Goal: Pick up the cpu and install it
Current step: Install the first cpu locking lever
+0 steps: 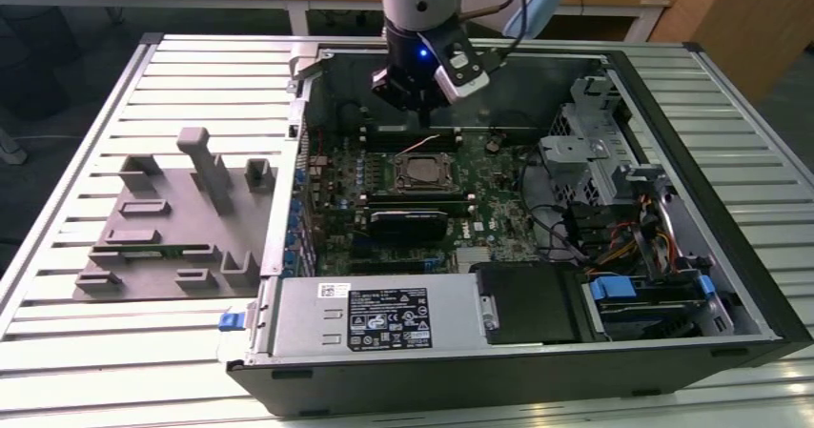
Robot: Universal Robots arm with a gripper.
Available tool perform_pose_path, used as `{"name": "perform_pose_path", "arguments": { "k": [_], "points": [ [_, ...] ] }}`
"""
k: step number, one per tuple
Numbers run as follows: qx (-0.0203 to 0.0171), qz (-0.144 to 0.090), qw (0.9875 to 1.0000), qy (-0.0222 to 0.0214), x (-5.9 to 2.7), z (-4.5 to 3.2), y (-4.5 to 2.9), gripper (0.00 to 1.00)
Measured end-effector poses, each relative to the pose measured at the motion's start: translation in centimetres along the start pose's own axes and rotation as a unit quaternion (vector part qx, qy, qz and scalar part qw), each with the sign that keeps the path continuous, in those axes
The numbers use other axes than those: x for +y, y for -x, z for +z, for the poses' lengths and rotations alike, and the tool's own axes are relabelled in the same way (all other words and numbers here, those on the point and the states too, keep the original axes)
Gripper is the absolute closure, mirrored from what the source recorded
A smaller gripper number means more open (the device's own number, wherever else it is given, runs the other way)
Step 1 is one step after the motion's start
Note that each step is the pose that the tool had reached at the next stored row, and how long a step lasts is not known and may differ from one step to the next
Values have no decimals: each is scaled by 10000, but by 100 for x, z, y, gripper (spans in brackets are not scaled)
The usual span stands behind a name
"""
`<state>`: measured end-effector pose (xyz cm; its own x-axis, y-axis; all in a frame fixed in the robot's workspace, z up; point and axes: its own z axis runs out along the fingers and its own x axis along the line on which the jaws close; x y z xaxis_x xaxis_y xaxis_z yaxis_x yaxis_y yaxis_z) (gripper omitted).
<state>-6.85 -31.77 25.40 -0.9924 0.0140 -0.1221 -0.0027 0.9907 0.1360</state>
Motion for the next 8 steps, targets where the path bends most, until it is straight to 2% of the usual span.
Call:
{"name": "perform_pose_path", "arguments": {
  "k": [8],
  "points": [
    [-5, 1, 10000, 11, -30, 115, -15, 89]
  ]
}}
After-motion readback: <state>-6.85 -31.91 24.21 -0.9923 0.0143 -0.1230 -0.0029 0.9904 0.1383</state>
